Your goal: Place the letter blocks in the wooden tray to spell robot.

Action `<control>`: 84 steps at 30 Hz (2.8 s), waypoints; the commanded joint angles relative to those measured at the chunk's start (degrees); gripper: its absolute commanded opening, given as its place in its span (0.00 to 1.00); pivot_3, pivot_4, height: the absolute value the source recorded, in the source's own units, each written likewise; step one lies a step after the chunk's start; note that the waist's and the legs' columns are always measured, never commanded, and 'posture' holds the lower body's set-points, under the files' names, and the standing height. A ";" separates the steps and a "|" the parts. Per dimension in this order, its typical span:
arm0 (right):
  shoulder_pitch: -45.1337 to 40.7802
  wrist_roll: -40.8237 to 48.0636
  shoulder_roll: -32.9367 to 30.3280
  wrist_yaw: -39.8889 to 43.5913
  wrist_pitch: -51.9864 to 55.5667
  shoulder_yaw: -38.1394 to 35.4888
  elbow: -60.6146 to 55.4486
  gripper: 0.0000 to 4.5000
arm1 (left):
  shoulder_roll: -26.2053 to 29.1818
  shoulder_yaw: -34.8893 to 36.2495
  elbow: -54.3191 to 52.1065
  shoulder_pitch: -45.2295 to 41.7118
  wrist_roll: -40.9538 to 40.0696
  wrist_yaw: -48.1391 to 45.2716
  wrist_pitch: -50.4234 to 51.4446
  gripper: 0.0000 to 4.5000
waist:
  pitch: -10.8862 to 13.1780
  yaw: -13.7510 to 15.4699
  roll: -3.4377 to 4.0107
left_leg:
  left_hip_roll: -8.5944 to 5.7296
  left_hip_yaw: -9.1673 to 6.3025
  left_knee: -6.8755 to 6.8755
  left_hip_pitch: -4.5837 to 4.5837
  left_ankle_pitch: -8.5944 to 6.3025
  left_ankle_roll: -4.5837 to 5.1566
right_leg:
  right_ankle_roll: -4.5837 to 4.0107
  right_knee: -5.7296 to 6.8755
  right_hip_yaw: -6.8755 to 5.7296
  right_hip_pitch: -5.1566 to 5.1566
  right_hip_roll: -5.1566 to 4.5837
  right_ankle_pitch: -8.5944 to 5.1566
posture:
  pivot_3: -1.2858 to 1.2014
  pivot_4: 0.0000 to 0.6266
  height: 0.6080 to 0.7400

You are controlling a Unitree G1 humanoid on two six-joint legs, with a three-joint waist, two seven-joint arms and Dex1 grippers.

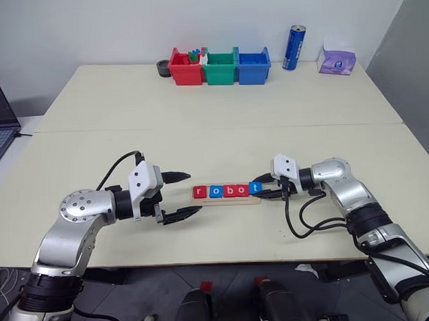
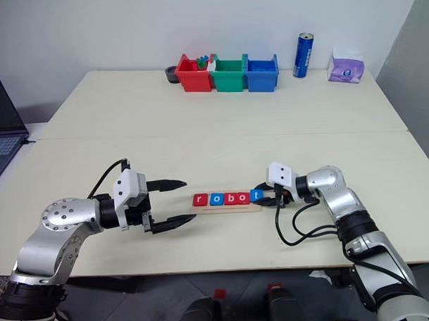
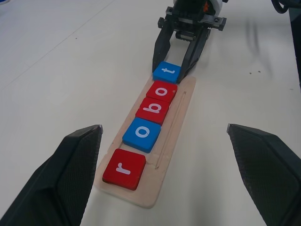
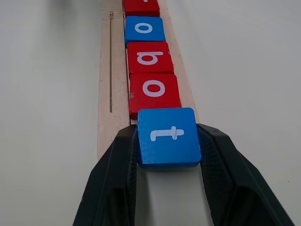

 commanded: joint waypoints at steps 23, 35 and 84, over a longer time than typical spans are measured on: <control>-0.60 0.70 -0.72 2.57 1.32 -0.36 -2.08 0.55 | -0.21 0.85 -1.69 0.11 -0.25 0.58 -1.03 1.00 | 0.00 0.00 0.00 | 0.00 0.00 0.00 0.00 0.00 0.00 | 0.00 0.00 0.00 0.00 0.00 0.00 | 0.52 0.24 1.00; -1.03 5.79 -2.42 2.93 9.78 -4.80 -6.24 0.99 | -0.23 0.67 -1.32 -0.03 -0.15 0.71 -1.13 1.00 | 0.00 0.02 0.00 | 0.00 -0.01 0.00 0.00 0.00 0.00 | 0.00 0.01 0.00 0.00 -0.01 0.00 | 0.52 0.24 1.00; 2.43 2.34 -2.43 -0.10 2.74 -2.45 -5.31 0.01 | 0.82 0.80 -2.52 0.19 -0.60 -0.70 -0.41 1.00 | 0.00 -0.05 0.00 | 0.00 0.01 0.01 0.01 0.00 0.00 | 0.00 0.01 0.01 0.00 0.02 0.00 | 0.52 0.24 1.00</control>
